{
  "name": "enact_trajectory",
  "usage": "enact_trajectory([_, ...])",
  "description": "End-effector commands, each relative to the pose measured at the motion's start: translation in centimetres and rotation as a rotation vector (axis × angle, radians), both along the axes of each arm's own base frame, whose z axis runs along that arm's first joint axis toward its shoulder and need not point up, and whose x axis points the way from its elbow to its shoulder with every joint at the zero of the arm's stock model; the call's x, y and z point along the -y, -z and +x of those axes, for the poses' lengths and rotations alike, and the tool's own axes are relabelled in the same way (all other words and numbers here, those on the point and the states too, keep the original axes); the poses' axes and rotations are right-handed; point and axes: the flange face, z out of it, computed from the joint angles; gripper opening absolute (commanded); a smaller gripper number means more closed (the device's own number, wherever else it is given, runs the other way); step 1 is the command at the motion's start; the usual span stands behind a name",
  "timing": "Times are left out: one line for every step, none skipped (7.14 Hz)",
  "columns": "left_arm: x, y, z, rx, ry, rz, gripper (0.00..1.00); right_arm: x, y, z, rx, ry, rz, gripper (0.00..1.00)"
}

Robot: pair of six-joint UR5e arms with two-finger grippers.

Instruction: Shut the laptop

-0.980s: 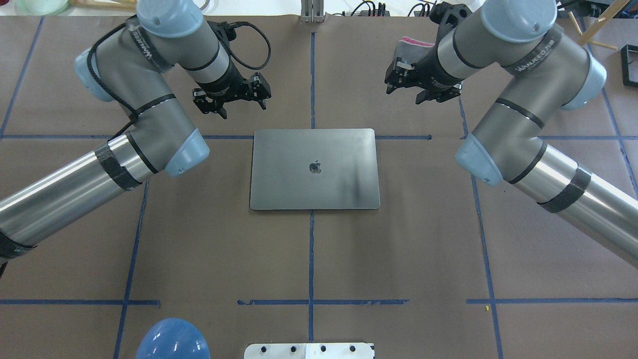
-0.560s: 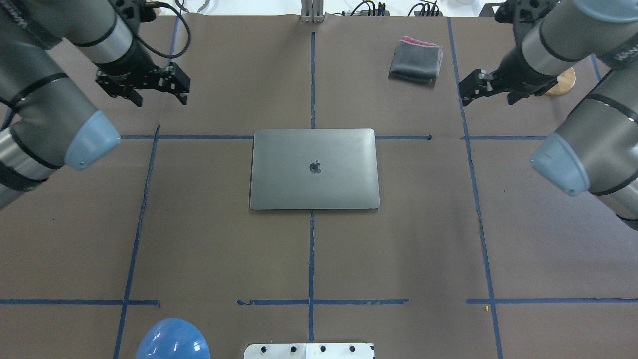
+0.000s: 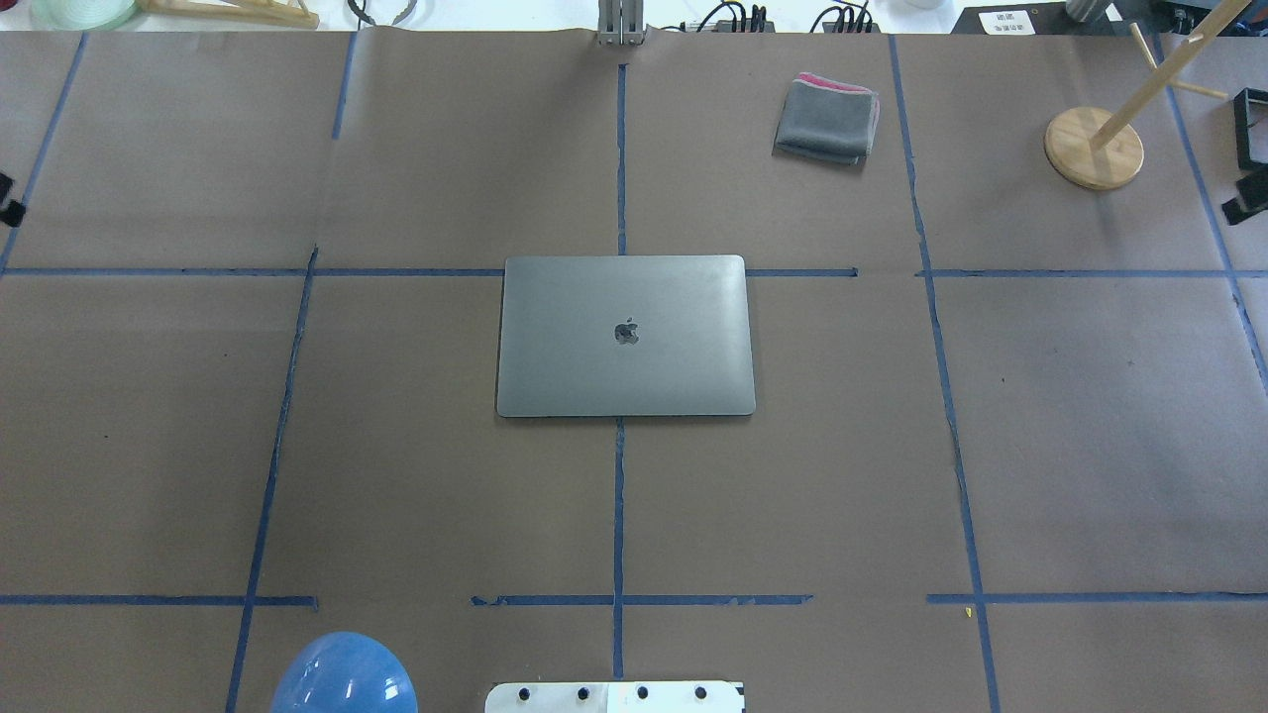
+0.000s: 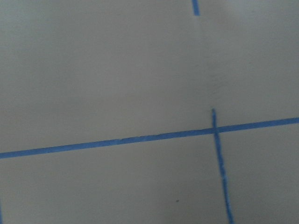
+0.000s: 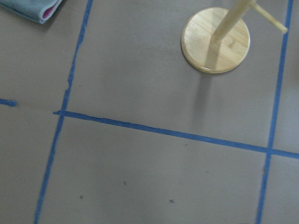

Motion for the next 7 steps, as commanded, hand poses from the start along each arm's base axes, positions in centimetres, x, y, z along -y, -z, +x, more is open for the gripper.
enact_trajectory([-3.9,-10.5,-8.4,0.016,-0.034,-0.031,1.00,-1.8,-8.6,9.4,0.038,0.029,0.003,1.00])
enact_trajectory([-4.7,-14.2,-10.5,0.014,-0.031,-0.066,1.00,-2.3,-10.5,9.8,0.080,0.020,-0.037,1.00])
enact_trajectory([-4.9,-15.5,-10.7,0.014,-0.027,-0.089,1.00,-4.5,-14.4,9.8,0.073,0.027,-0.097,1.00])
enact_trajectory([-5.6,-16.8,-10.7,0.015,-0.020,-0.124,1.00,-5.1,-15.0,9.9,0.058,0.016,-0.117,1.00])
enact_trajectory([-5.8,-18.0,-10.8,0.014,-0.016,-0.152,1.00,-5.4,-16.9,9.9,0.061,0.012,-0.160,1.00])
enact_trajectory([-5.9,-18.3,-11.0,0.014,-0.012,-0.159,1.00,-5.6,-17.9,9.9,0.065,0.007,-0.195,1.00])
enact_trajectory([-6.3,-18.5,-11.7,0.014,0.003,-0.167,1.00,-5.8,-19.2,9.9,0.071,0.003,-0.227,1.00])
